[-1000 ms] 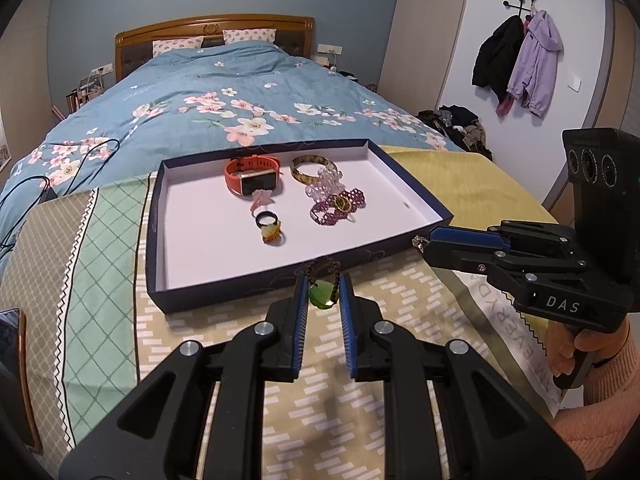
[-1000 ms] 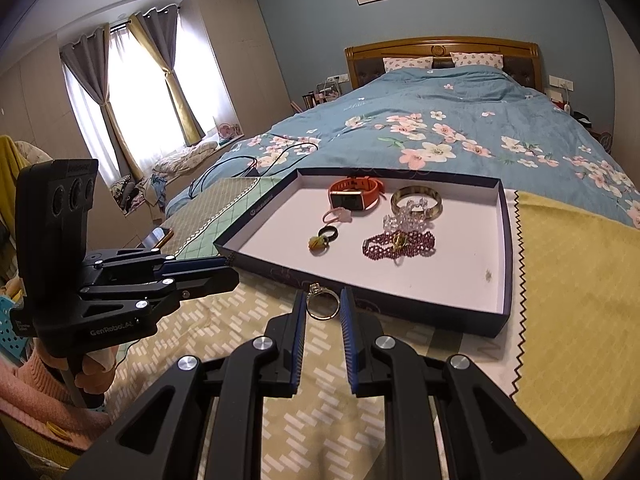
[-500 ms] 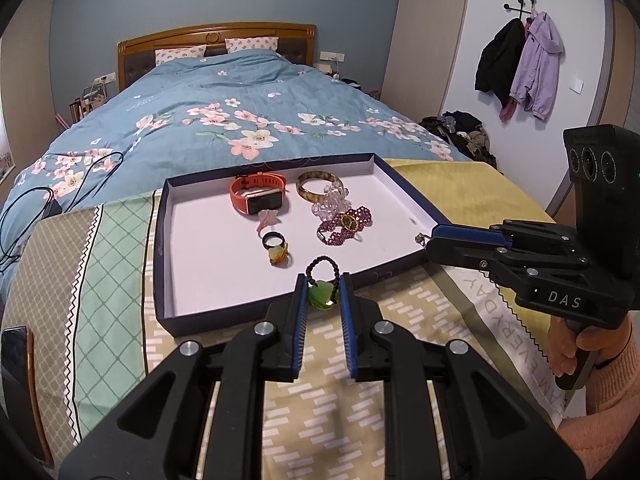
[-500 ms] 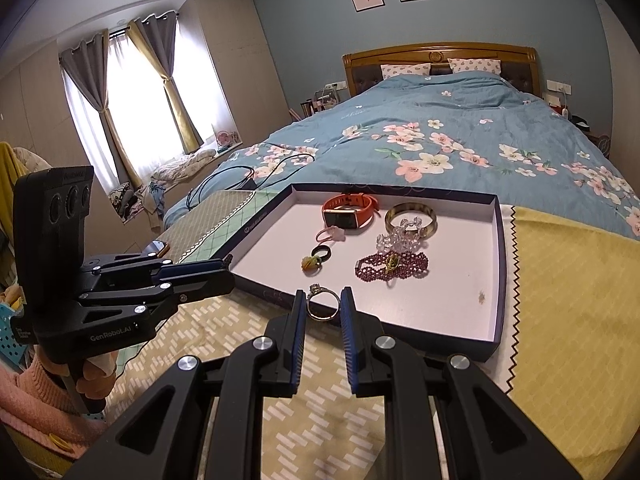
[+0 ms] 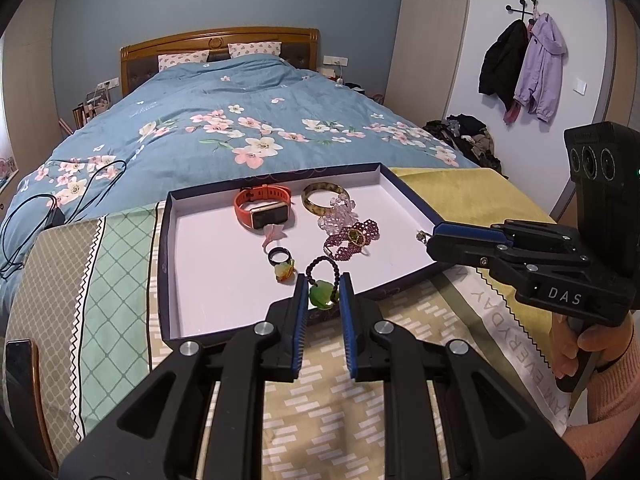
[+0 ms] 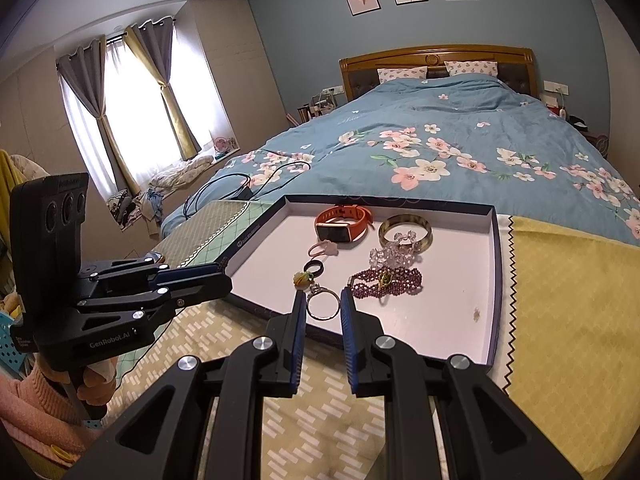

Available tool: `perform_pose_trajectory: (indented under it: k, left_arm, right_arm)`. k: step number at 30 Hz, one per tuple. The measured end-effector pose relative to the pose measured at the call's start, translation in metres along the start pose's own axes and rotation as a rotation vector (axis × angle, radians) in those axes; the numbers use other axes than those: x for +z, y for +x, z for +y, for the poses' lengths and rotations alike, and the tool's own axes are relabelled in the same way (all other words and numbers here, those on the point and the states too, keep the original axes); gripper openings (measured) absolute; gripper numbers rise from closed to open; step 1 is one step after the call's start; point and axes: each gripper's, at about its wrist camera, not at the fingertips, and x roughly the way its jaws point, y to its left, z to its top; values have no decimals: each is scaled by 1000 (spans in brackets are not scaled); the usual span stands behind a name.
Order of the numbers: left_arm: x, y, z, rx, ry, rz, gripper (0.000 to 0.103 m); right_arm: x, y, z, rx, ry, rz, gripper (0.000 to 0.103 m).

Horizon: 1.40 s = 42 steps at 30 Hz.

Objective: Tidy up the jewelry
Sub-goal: 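Carry the green cord ring and gold stone ring over the box, then lower both rings into the box and open both tools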

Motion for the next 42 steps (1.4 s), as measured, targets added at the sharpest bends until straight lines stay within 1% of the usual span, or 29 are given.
perform_pose_trajectory:
  k: [23,42]
  left_arm:
    - [14,9,3,20,3,-14,16]
    - [22,25,8,46,-4,-6,16]
  right_arm:
    - [16,4,-6,-16,-9,-23,15]
    - [24,18,-17,-24,12,-12,15]
